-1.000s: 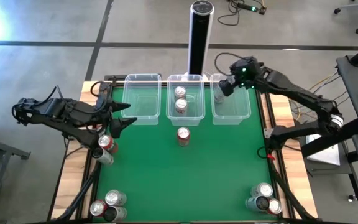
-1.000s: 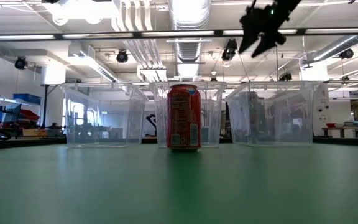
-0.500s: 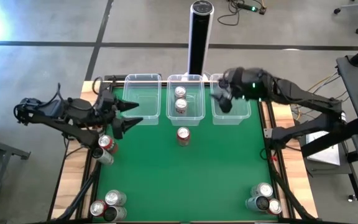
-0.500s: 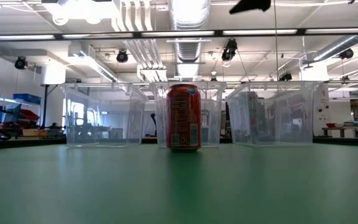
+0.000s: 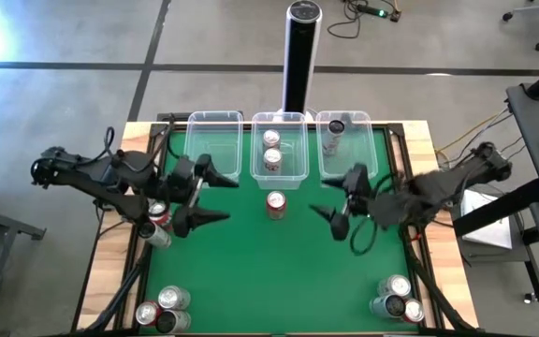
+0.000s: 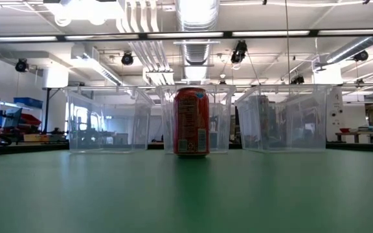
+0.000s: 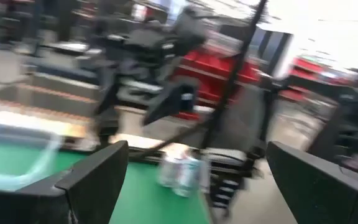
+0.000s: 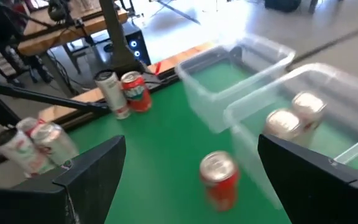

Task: Sort soda cans
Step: Put the bottom right white soda can into the top right transparent bin

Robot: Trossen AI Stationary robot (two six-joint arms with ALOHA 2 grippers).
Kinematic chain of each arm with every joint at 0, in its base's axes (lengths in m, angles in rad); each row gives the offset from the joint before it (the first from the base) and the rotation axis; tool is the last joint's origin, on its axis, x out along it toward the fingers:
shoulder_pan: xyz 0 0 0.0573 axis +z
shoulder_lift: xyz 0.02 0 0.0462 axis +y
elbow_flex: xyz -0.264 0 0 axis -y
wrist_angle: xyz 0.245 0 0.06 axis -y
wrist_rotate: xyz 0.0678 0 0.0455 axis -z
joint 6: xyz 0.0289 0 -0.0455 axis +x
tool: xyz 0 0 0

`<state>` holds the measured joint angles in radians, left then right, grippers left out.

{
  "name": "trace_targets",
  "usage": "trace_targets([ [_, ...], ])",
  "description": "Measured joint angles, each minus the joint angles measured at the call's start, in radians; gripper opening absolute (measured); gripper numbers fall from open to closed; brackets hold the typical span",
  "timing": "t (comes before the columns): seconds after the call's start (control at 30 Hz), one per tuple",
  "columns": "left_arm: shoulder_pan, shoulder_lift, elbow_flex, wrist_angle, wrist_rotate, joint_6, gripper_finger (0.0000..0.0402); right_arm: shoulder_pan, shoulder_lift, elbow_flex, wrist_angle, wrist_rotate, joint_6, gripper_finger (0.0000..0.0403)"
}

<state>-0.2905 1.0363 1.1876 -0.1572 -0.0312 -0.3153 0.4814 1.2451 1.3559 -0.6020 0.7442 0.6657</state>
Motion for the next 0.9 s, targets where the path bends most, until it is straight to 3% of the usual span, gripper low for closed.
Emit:
trace_targets([
  [0.2, -0.096, -0.011, -0.008, -0.02, 0.023, 0.0, 0.0366, 0.104, 0.156, 0.145, -0.115, -0.013, 0.258, 0.0361],
  [0.4, -0.177, 0.0, -0.036, -0.022, -0.104, 0.019, 0.0366, 0.232, 0.321, 0.432, -0.55, -0.078, 0.541, 0.0344],
  [0.53, -0.185, 0.027, -0.043, -0.018, -0.141, 0.018, 0.0366, 0.317, 0.416, 0.571, -0.823, -0.228, 0.721, 0.0332],
  [0.67, -0.186, 0.063, -0.044, 0.005, -0.145, 0.02, 0.0366, 0.414, 0.5, 0.66, -0.968, -0.334, 0.784, 0.0328],
  [0.8, -0.186, 0.095, -0.044, 0.083, -0.144, 0.063, 0.0366, 0.507, 0.557, 0.659, -0.967, -0.369, 0.755, 0.0339],
  [0.9, -0.184, 0.098, -0.044, 0.123, -0.146, 0.082, 0.0366, 0.548, 0.606, 0.644, -0.968, -0.456, 0.687, 0.0359],
])
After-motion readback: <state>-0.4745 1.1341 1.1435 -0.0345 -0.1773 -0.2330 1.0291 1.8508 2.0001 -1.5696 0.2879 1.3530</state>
